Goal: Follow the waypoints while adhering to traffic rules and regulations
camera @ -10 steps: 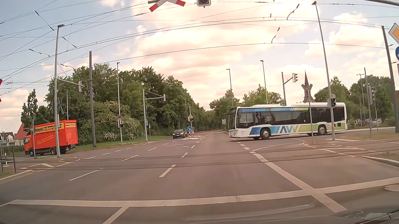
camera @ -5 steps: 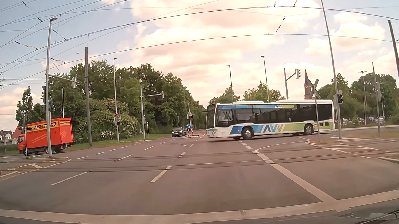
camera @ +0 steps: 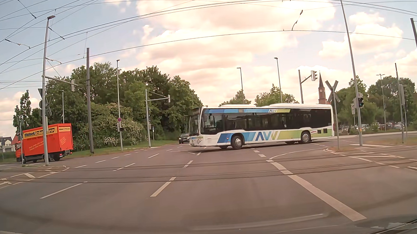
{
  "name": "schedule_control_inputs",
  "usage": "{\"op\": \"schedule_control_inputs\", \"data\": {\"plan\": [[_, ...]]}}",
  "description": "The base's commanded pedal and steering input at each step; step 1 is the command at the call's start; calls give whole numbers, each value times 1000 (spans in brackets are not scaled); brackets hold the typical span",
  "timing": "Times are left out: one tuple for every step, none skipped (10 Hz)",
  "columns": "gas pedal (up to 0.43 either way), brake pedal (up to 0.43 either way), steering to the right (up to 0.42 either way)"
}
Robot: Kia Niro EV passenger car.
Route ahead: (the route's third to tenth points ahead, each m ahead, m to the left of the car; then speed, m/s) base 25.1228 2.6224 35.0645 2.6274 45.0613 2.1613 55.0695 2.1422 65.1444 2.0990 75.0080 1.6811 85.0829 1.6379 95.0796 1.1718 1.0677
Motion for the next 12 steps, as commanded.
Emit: {"op": "schedule_control_inputs", "data": {"plan": [[0, 256, -2], [0, 256, -2], [0, 256, -3], [0, 256, -2], [0, 256, -3], [0, 256, -3], [0, 256, -3], [0, 256, -3], [0, 256, -3], [0, 256, -3], [0, 256, -3], [0, 256, -3]]}}
